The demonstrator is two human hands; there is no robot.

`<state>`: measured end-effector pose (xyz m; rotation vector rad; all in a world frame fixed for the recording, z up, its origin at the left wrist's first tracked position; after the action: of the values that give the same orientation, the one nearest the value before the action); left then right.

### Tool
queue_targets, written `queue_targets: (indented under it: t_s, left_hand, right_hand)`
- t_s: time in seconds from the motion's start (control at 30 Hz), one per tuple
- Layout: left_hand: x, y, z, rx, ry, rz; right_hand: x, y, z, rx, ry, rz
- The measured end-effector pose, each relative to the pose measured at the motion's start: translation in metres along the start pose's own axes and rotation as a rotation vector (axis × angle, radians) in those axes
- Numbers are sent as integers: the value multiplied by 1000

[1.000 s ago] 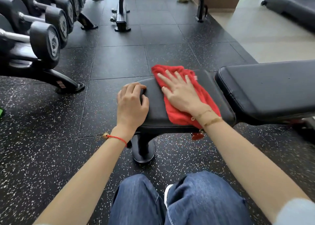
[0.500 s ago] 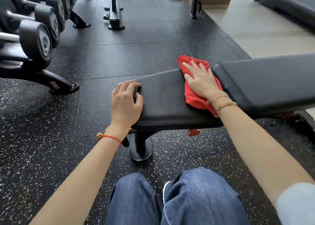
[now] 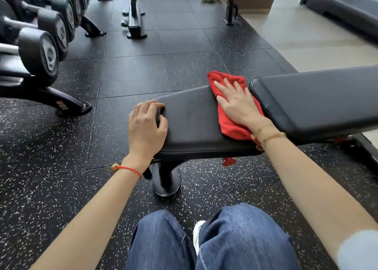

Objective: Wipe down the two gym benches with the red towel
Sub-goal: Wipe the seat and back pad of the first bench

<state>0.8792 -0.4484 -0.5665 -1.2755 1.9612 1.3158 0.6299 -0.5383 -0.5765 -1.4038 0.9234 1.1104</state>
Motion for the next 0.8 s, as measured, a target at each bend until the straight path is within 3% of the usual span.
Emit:
queue_targets:
  t_s: [0.07,0.2,0.3,0.4,0.5,0.6,0.7,0.8]
  left_hand:
    - [-1,0,0,-6,5,3]
    - [-2,2,0,-1,4,-6]
    - [-1,-1,1,-10,-3,8]
    - [-1,-2,1,-12,1,22]
    - [-2,-1,2,-18,-6,31]
    - [-4,1,3,-24,-21,43]
    - [-13,-1,5,-97,12,130]
    - [-29,-10,12,-148,77,150]
  right_hand:
    - [6,-28,-19,-31,-12,11]
    - [30,-108,1,-278,-34,-3]
    - [30,-114,38,-376,-19,5]
    - [20,-80,58,-370,18,-10]
    - [11,-31,36,-186,8,-20]
    - [7,-25,-1,-43,-10,-1]
    - [18,-70,-15,-111,-29,6]
    - [33,-128,12,-331,-42,35]
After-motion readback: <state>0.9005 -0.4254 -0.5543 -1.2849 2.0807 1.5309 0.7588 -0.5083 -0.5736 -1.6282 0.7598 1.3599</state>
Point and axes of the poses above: each hand's wrist, its own z-axis away from the middle knuckle, its own x-axis out of the palm, y = z × x, the point moved 10 cm from there along -z, towards the middle knuckle, and after that the axes turned 3 degrees about -z, right-handed, at the moved point
